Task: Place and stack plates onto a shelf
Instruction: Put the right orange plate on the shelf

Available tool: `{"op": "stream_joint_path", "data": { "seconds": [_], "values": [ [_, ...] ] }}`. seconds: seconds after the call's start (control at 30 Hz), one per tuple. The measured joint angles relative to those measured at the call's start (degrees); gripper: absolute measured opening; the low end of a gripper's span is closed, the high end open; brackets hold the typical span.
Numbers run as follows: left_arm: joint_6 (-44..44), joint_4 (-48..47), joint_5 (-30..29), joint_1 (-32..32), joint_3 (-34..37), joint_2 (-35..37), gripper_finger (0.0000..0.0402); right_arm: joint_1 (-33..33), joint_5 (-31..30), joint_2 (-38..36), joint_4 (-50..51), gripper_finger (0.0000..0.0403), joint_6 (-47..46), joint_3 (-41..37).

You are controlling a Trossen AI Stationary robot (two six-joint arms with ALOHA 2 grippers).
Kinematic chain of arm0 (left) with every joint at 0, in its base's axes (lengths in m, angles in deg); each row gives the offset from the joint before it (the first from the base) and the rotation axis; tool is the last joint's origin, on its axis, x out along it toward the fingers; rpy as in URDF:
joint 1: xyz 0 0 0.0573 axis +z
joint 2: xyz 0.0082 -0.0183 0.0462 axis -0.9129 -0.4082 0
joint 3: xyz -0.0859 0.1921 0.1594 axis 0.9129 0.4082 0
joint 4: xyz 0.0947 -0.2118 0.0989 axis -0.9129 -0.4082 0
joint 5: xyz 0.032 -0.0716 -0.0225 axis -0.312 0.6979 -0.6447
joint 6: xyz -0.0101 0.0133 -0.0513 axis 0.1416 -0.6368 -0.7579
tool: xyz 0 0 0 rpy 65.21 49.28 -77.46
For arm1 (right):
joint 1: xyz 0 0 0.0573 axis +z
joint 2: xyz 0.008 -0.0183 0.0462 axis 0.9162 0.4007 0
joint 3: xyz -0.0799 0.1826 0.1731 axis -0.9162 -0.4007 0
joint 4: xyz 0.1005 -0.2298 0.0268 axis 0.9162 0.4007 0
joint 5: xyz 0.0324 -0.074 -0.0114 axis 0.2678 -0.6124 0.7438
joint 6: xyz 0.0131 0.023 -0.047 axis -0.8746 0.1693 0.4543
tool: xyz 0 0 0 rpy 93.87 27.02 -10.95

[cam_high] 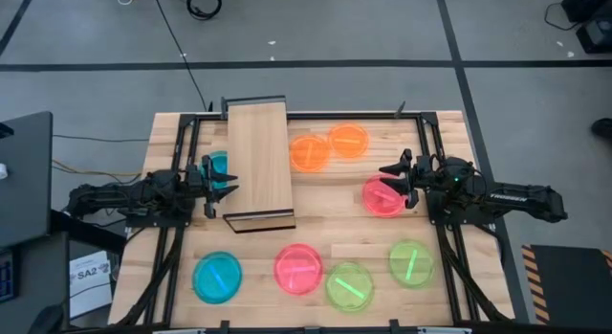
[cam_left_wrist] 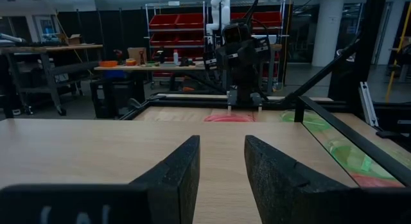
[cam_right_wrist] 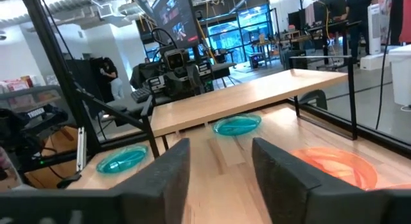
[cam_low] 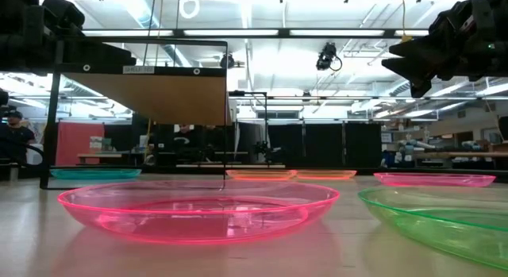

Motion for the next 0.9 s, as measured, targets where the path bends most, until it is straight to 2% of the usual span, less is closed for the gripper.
{"op": "stream_joint_path", "data": {
  "seconds": [0.27, 0.4, 0.57, 0.73, 0.8, 0.9],
  "values": [
    [0.00, 0.01, 0.01, 0.00, 0.00, 0.00, 0.0130, 0.00, -1.94, 0.00, 0.00, 0.0281, -1.50, 0.00],
    [0.00, 0.00, 0.02, 0.02, 0.00, 0.00, 0.0130, 0.00, -2.56, 0.00, 0.00, 0.0313, -1.51, 0.00],
    [0.00, 0.00, 0.02, 0.00, 0.00, 0.00, 0.0130, 0.00, -2.43, 0.02, -2.04, 0.0328, -2.07, 0.00],
    [0.00, 0.00, 0.02, 0.00, 0.00, 0.00, 0.0130, 0.00, -2.92, 0.02, -7.08, 0.0328, -7.42, 0.00],
    [0.00, 0.00, 0.02, 0.00, 0.00, 0.00, 0.0130, 0.00, -4.98, 0.02, -8.63, 0.0326, -11.21, 0.13],
    [0.00, 0.00, 0.01, 0.01, 0.00, 0.00, 0.0130, -0.01, -9.90, 0.25, -8.40, 0.0320, -11.29, 1.53]
  ]
}}
